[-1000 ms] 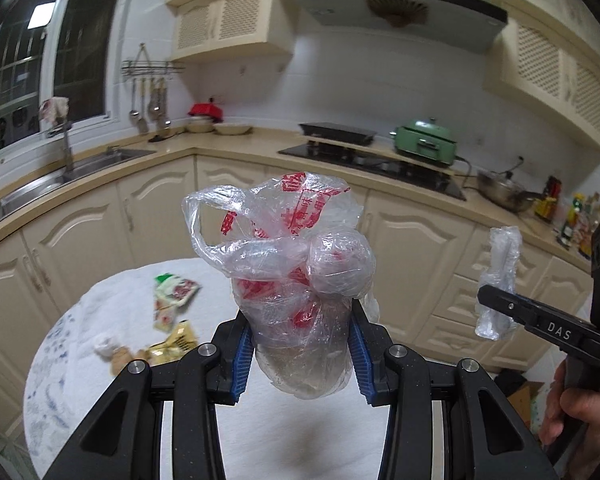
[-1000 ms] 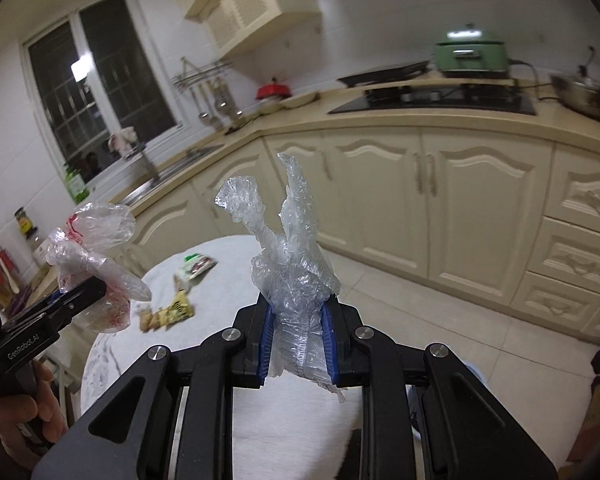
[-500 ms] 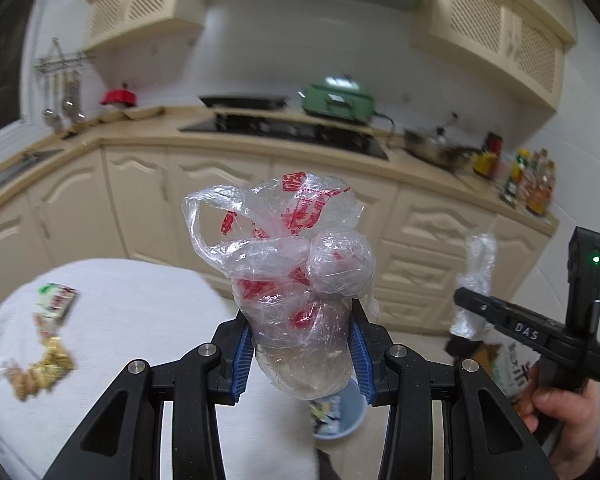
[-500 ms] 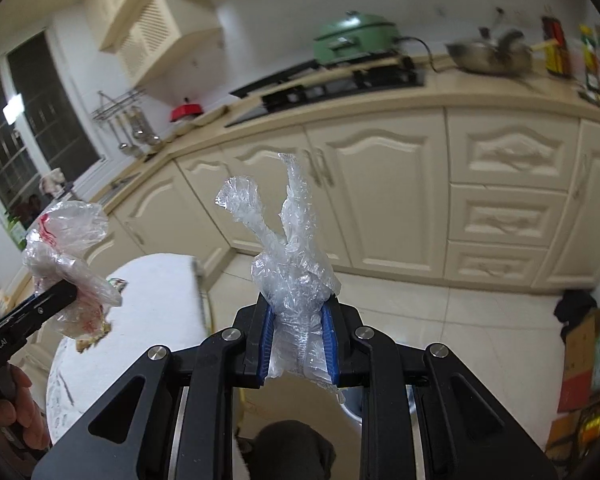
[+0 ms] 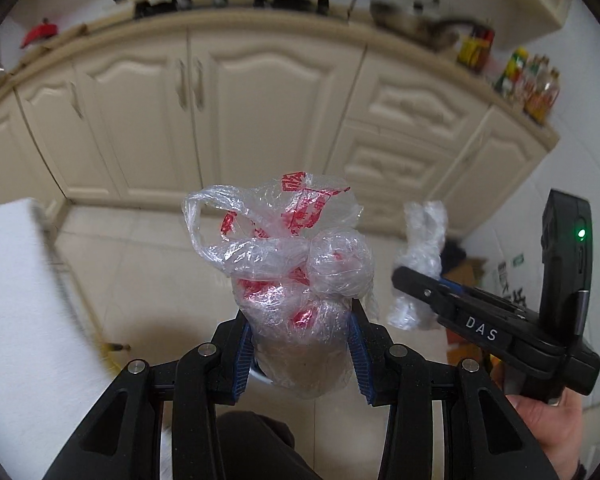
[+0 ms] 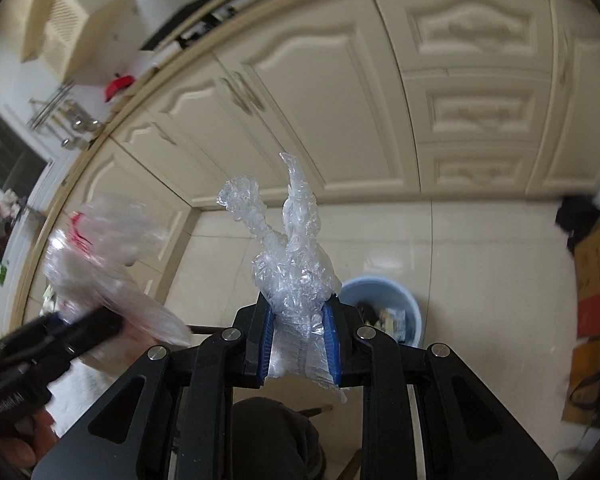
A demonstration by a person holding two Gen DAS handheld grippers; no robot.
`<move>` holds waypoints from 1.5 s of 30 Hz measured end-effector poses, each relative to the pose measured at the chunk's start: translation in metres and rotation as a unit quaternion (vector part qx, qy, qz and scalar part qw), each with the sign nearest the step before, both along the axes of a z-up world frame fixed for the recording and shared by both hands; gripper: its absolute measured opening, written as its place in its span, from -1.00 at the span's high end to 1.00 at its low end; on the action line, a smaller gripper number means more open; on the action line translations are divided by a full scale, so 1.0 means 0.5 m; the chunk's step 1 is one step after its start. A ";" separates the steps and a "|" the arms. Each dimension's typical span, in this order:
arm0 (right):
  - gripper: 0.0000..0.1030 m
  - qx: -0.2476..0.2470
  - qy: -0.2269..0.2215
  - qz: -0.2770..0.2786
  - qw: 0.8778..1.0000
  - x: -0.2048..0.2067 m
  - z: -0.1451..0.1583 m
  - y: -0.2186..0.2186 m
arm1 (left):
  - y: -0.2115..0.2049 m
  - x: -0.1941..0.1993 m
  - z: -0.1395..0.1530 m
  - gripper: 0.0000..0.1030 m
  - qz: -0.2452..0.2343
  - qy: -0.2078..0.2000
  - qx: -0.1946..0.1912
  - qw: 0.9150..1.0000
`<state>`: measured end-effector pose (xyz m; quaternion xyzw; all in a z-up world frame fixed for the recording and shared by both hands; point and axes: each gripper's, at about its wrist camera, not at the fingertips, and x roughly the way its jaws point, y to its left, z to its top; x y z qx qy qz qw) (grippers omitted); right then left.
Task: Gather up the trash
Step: 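Carry both items to the blue bin and open both grippers over it, then return both grippers to the table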
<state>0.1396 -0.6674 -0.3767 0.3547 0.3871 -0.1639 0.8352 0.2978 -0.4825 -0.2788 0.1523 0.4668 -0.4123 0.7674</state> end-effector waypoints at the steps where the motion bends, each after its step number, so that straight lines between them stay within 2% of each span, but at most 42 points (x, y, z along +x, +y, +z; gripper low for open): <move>1: 0.56 0.007 0.002 -0.002 1.000 0.005 -0.011 -0.007 | -0.025 0.012 -0.013 0.25 -0.003 0.002 0.008 1.000; 3: 0.53 0.018 0.006 -0.004 1.000 0.015 -0.031 -0.019 | -0.069 0.042 -0.034 0.20 -0.010 0.009 0.025 1.000; 4: 0.53 0.022 0.009 -0.007 1.000 0.022 -0.042 -0.026 | -0.099 0.058 -0.046 0.10 -0.014 0.015 0.036 0.999; 5: 0.51 0.025 0.013 -0.009 1.000 0.026 -0.049 -0.032 | -0.117 0.070 -0.060 -0.12 -0.012 0.017 0.050 0.999; 6: 0.39 0.028 0.017 -0.011 0.999 0.029 -0.055 -0.035 | -0.135 0.087 -0.066 -0.27 -0.009 0.015 0.057 0.998; 7: 0.26 0.031 0.019 -0.015 0.999 0.030 -0.061 -0.040 | -0.145 0.097 -0.068 -0.54 -0.010 0.009 0.059 0.998; 8: -0.03 0.034 0.021 -0.019 0.999 0.030 -0.066 -0.043 | -0.149 0.104 -0.066 -0.72 -0.007 0.000 0.057 0.998; 9: -0.30 0.035 0.021 -0.023 0.999 0.027 -0.069 -0.045 | -0.152 0.107 -0.064 -0.78 -0.003 -0.009 0.055 0.998; 10: -0.41 0.035 0.021 -0.028 0.999 0.025 -0.071 -0.046 | -0.153 0.112 -0.059 -0.85 0.001 -0.017 0.054 0.998; 13: -0.76 0.035 0.026 -0.045 0.998 0.017 -0.075 -0.050 | -0.148 0.133 -0.046 -0.86 0.015 -0.026 0.050 0.998; 14: -0.96 0.033 0.028 -0.050 0.998 0.015 -0.074 -0.049 | -0.141 0.134 -0.042 -0.87 0.018 -0.030 0.047 0.998; 15: -1.00 0.030 0.030 -0.057 0.998 0.011 -0.072 -0.049 | -0.136 0.135 -0.036 -0.87 0.023 -0.036 0.044 0.998; 18: -1.00 0.023 0.040 -0.066 0.997 0.004 -0.063 -0.042 | -0.116 0.129 -0.007 -0.95 0.030 -0.055 0.030 0.998; 24: -1.00 0.011 0.029 -0.058 0.998 0.001 -0.016 -0.004 | -0.002 0.046 0.059 -0.96 0.048 -0.089 -0.008 0.995; 26: -1.00 0.005 0.019 -0.053 0.998 0.004 0.011 0.015 | 0.052 0.012 0.093 -0.97 0.056 -0.100 -0.022 0.993; 27: -1.00 0.001 0.014 -0.051 0.999 0.005 0.026 0.024 | 0.104 -0.015 0.114 -0.97 0.060 -0.106 -0.029 0.992; 31: -1.00 -0.025 -0.017 -0.031 0.999 0.016 0.104 0.082 | 0.246 -0.081 0.170 -0.97 0.088 -0.131 -0.055 0.986; 36: -1.00 -0.051 -0.046 -0.002 0.998 0.037 0.181 0.157 | 0.380 -0.132 0.212 -0.97 0.127 -0.144 -0.083 0.978; 41: -1.00 -0.076 -0.074 0.037 0.994 0.062 0.251 0.240 | 0.524 -0.184 0.256 -0.97 0.169 -0.163 -0.108 0.966; 45: -1.00 -0.095 -0.098 0.072 0.988 0.082 0.303 0.316 | 0.627 -0.227 0.282 -0.97 0.204 -0.180 -0.114 0.956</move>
